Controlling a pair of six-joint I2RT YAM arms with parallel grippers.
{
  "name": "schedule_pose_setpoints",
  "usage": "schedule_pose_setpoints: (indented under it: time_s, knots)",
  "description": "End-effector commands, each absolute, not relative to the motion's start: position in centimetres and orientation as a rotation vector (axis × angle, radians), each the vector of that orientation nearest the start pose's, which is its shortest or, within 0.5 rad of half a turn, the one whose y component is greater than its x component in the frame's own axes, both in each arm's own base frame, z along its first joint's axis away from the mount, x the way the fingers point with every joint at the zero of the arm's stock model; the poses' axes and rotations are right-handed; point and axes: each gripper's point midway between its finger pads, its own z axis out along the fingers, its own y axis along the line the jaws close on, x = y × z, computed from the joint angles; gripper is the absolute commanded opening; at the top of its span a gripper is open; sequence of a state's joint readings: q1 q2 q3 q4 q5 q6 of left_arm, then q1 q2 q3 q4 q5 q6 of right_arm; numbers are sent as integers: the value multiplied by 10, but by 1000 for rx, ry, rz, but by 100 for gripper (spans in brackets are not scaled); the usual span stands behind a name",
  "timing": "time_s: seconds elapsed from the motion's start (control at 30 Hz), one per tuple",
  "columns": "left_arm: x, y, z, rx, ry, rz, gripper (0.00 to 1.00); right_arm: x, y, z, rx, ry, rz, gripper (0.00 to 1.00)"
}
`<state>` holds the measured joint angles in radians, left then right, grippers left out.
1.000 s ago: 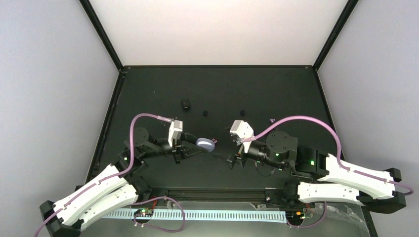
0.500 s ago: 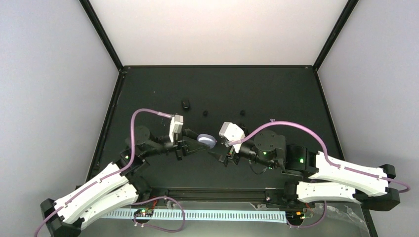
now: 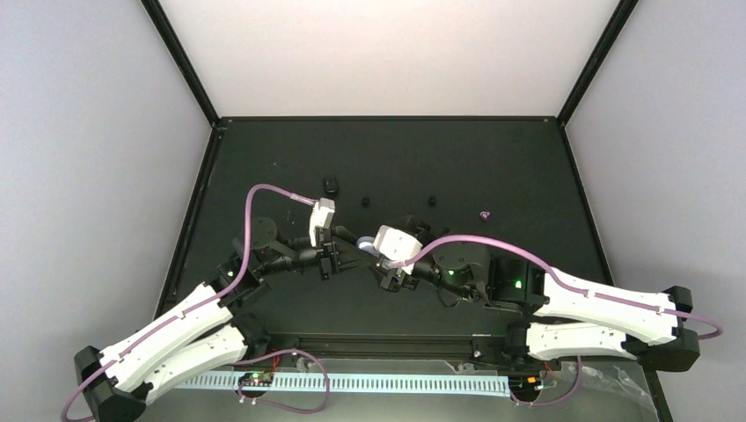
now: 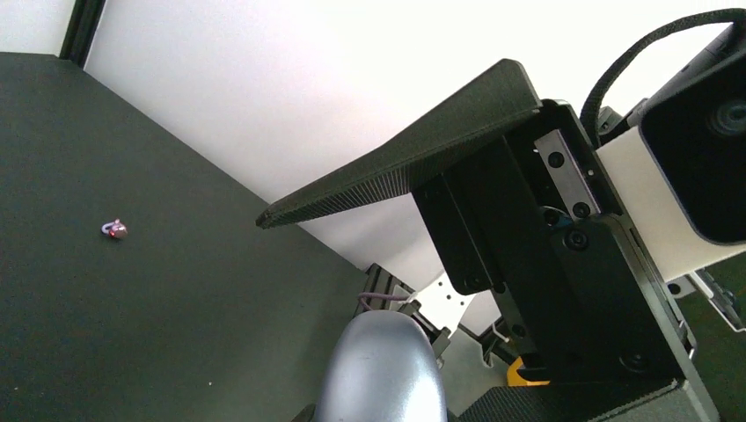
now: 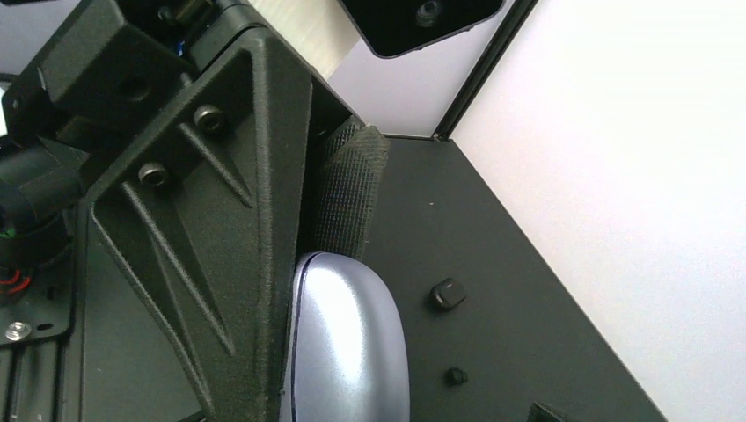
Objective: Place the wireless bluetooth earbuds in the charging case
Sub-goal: Pick up the charging case at the center of the board.
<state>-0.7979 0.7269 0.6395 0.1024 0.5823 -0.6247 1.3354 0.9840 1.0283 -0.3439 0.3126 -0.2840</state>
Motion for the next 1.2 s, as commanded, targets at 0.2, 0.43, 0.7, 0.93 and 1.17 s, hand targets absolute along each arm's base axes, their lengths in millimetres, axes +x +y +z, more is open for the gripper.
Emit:
schedule_pose_setpoints:
  time_s: [0.2,0.43,0.7,0.93,1.17]
  knots:
    - [137,-271,347,619,1657,-1540,1,133,328,337,-1201,1378,385,72]
    - [138,-271,348,606,1662,-1547,2,133,329,333,-1208,1364,360,63]
    - [141,-274,346,585,1681,-1564,2,132,330,334,-1200,1347,336,55]
    - [142,-276,344,581,1694,-1577,13,137,328,337,-1165,1336,302,45]
    - [141,-276,344,585,1691,-1577,31,142,325,336,-1140,1336,273,42]
